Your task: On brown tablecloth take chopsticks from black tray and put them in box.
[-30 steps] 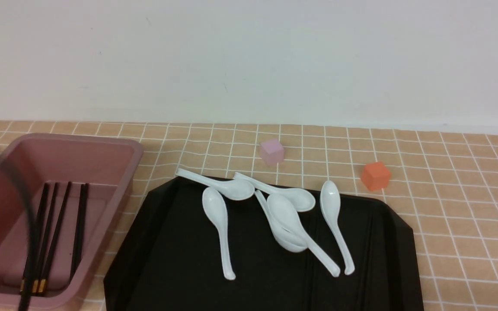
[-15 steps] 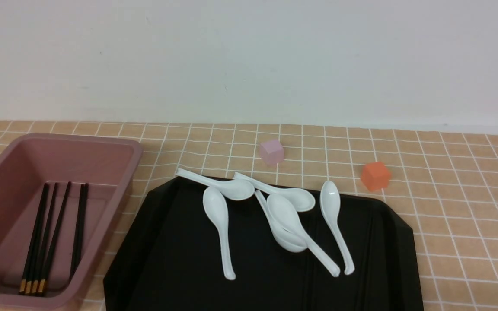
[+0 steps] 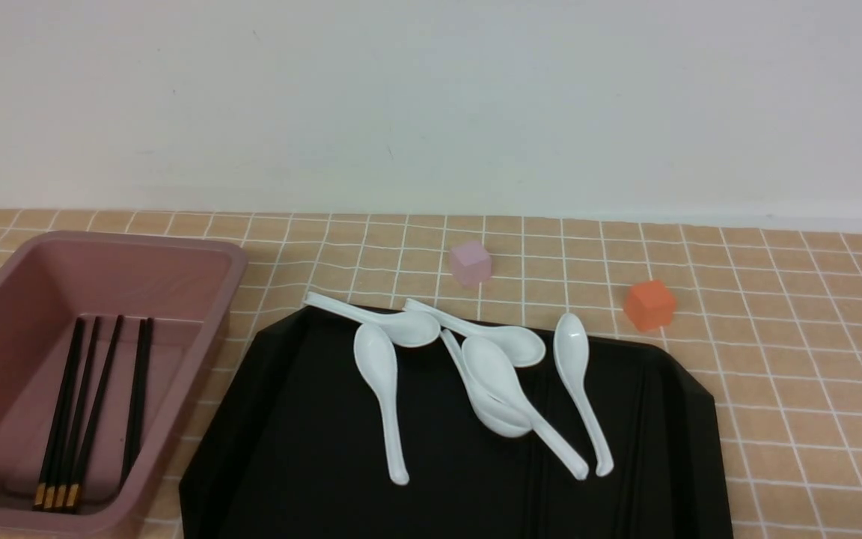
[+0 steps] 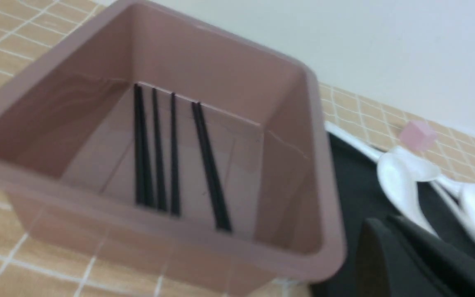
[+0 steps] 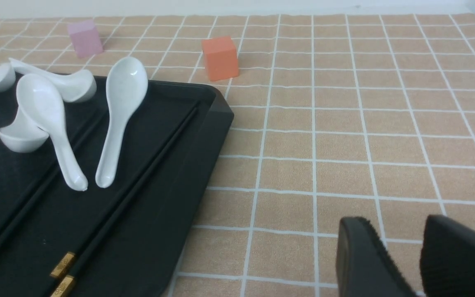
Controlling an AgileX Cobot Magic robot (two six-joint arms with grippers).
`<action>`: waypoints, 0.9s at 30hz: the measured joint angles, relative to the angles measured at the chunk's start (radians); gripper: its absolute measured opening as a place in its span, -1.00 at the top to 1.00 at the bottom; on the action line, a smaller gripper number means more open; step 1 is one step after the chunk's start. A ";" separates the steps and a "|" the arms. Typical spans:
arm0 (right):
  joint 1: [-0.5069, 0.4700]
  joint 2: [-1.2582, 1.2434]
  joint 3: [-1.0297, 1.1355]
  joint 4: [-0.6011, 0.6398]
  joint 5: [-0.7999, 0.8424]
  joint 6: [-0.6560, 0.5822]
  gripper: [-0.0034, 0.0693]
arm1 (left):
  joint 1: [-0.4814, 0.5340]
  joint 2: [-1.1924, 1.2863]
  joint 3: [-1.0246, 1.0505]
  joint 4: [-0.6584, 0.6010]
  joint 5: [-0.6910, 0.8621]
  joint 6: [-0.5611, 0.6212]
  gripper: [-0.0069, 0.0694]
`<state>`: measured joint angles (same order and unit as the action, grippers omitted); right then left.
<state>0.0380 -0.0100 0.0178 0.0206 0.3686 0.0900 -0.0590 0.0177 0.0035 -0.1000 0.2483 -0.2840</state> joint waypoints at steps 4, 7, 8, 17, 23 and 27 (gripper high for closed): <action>0.000 0.000 0.000 0.000 0.000 0.000 0.25 | 0.000 -0.027 0.022 0.013 0.034 0.000 0.84; 0.000 0.000 0.000 0.000 0.000 0.000 0.25 | 0.000 -0.029 0.023 0.025 0.087 0.000 0.84; 0.000 0.000 0.000 0.000 0.000 0.000 0.25 | 0.000 -0.029 0.024 0.027 0.106 0.000 0.84; 0.000 0.000 0.000 0.000 0.000 0.000 0.25 | 0.000 -0.029 0.026 0.030 0.133 0.000 0.82; 0.000 0.000 0.000 0.000 0.000 0.000 0.25 | 0.000 -0.029 0.026 0.032 0.134 0.000 0.80; 0.000 0.000 0.000 0.000 0.000 0.000 0.25 | 0.000 -0.029 0.026 0.032 0.136 0.000 0.80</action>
<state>0.0380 -0.0100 0.0178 0.0206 0.3686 0.0900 -0.0590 -0.0116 0.0296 -0.0685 0.3845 -0.2840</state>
